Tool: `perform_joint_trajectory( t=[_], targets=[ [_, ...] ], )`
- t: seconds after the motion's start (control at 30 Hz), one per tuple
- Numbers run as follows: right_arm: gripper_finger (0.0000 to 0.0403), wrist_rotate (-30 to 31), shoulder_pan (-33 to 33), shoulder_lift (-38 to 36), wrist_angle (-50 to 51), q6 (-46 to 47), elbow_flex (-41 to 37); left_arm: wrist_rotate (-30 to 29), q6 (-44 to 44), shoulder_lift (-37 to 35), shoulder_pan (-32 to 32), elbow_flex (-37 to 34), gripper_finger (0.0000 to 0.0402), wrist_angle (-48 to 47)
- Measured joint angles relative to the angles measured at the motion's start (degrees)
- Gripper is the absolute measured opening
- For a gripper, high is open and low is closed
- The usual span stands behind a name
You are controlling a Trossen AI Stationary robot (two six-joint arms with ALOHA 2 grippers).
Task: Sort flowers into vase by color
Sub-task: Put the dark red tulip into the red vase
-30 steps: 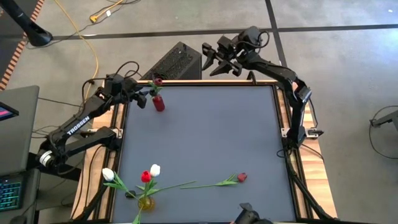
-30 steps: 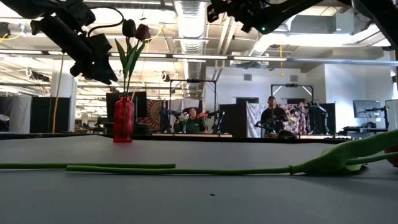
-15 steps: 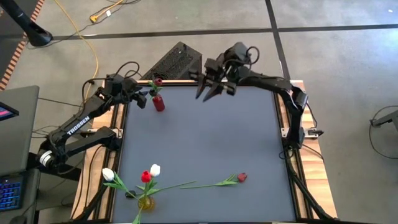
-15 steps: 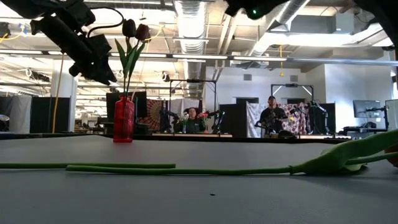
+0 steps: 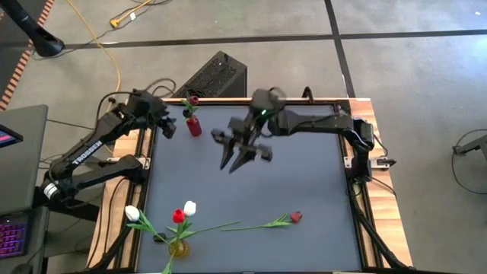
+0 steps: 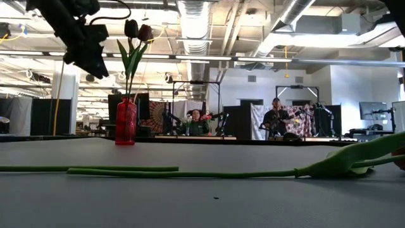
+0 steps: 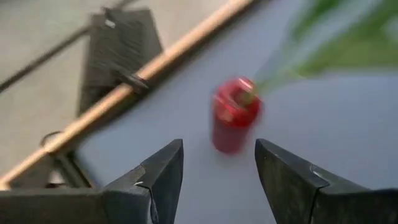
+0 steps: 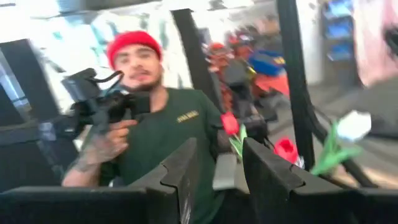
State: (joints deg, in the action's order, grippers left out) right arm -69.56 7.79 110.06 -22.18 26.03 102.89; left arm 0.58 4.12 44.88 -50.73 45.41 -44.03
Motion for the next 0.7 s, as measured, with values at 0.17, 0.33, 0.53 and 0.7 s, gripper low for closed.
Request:
perform_joint_trajectory(
  t=[0.17, 0.33, 0.53, 0.7],
  targets=[
    [0.0152, 16.50, -4.51, 0.00, 23.24, -9.24, 0.00, -4.09, -0.58, 0.00, 7.36, 0.00, 0.0187, -7.67],
    [0.0152, 33.85, -9.21, 0.02, 43.15, -9.52, 0.00, -5.77, -1.70, -2.11, 12.01, -0.02, 0.0187, -13.73],
    [0.0152, 47.93, -15.95, 0.02, 58.04, -0.53, 0.00, -3.82, -3.26, -7.01, 17.00, -0.02, 0.0187, -15.25],
    [0.0152, 54.73, -22.53, 0.02, 62.50, 13.70, 0.00, -3.82, -4.29, -10.85, 20.64, -0.02, 0.0187, -15.38]
  ],
)
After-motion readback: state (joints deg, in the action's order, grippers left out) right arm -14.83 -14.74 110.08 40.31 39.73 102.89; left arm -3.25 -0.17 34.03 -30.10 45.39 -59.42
